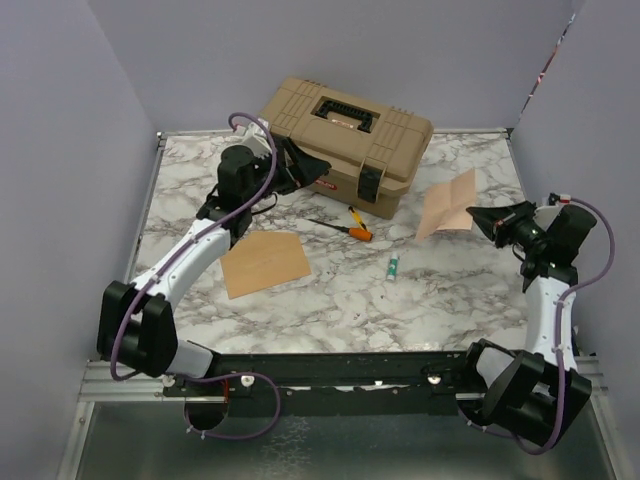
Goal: Place the letter into the envelope and seal it
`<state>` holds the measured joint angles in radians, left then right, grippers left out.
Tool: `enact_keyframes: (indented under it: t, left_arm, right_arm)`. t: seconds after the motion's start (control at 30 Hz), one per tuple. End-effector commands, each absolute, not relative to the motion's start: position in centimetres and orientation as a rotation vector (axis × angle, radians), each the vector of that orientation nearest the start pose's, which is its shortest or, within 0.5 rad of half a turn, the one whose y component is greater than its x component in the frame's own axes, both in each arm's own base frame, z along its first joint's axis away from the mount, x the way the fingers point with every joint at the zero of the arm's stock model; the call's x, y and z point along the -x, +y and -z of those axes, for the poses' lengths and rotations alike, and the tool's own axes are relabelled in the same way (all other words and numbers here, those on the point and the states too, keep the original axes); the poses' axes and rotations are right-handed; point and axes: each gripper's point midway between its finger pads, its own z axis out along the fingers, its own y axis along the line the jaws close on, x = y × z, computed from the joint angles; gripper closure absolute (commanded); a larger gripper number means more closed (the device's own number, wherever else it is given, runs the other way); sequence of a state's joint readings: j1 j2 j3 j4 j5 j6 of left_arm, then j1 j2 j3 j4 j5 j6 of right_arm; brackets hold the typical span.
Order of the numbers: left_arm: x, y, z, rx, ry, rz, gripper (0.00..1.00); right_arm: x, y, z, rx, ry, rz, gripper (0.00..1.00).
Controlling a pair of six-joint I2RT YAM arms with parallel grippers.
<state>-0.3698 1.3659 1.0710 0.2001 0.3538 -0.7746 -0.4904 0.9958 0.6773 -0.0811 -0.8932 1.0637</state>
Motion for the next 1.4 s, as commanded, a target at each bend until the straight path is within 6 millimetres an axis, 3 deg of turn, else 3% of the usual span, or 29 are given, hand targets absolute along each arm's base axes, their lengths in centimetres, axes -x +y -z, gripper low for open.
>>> enact_keyframes:
  t: [0.0,0.1,0.3,0.43,0.53,0.7,0.83,0.9,1.1,1.33,1.37]
  left_arm:
    - [-37.5,-28.7,-27.3,0.162,1.941,1.412,0.01]
    - [-36.9,-31.3,-27.2,0.134,1.963,1.512,0.01]
    - [-36.1,-36.1,-31.2,0.14,1.952,1.762,0.01]
    - [-35.2,-40.5,-32.0,0.111,1.979,1.866,0.01]
    - [-34.6,-43.3,-32.5,0.097,1.987,1.945,0.01]
    - [-33.6,-46.0,-34.4,0.09,1.927,2.101,0.01]
    - [-33.2,-46.2,-35.0,0.09,1.91,2.117,0.04]
    - [-33.2,-45.7,-35.8,0.108,1.872,2.137,0.13]
    - [-32.8,-44.0,-39.0,0.119,1.73,2.253,0.57]
    - [-33.3,-42.3,-39.5,0.123,1.683,2.243,0.99]
    - [-33.3,-42.1,-39.8,0.1,1.667,2.232,1.0]
  right_arm:
    - [-30.5,3.1,-28.4,-0.789,1.714,-1.357,1.0]
    - [-30.2,3.8,-31.0,-0.742,1.623,-1.458,1.0]
    - [-29.3,4.2,-35.9,-0.661,1.491,-1.481,1.0]
    - [-28.4,5.2,-38.1,-0.59,1.464,-1.515,1.0]
    - [-27.6,5.8,-39.0,-0.575,1.431,-1.576,1.0]
    - [-26.9,6.9,-40.0,-0.548,1.418,-1.633,1.0]
    - [-26.4,7.5,-40.5,-0.54,1.408,-1.669,1.0]
    - [-26.5,7.6,-40.3,-0.542,1.414,-1.679,1.0]
    - [-27.0,7.8,-38.5,-0.568,1.456,-1.674,1.0]
    - [-28.2,7.6,-36.2,-0.587,1.555,-1.598,1.0]
    - [-28.4,7.6,-35.9,-0.565,1.571,-1.569,1.0]
